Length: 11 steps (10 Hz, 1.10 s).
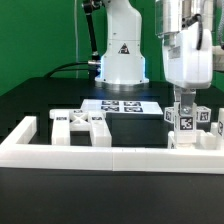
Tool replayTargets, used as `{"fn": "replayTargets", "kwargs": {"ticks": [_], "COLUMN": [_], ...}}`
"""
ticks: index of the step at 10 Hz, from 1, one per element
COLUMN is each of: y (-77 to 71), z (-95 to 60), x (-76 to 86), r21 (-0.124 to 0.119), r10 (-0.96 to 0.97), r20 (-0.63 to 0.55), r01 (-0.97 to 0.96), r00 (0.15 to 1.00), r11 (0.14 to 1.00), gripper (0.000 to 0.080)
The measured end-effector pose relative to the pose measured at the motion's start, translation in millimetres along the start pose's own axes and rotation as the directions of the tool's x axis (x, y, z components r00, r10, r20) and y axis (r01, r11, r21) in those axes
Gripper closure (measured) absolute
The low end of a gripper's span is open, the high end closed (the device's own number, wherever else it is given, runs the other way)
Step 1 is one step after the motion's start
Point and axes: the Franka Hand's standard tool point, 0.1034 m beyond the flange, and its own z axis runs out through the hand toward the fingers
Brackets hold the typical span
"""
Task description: Assemble chair
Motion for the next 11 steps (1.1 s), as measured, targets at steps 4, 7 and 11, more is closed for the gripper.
{"fn": "replayTargets", "kwargs": {"ticks": [4, 7, 11], "y": [0.6, 0.8, 0.5], "z": [1.4, 1.7, 1.3], "x": [-0.8, -7.6, -9.7], "r21": [-0.002, -0.004, -0.007], "r10": [-0.158, -0.499, -0.756], "r20": [0.000, -0.013, -0.013], "r01": [0.158, 0.499, 0.756], "r00": [0.987, 0.867, 0.655], "r11": [0.987, 0.867, 0.655], "gripper": [0.0162, 0.0150, 0.0151]}}
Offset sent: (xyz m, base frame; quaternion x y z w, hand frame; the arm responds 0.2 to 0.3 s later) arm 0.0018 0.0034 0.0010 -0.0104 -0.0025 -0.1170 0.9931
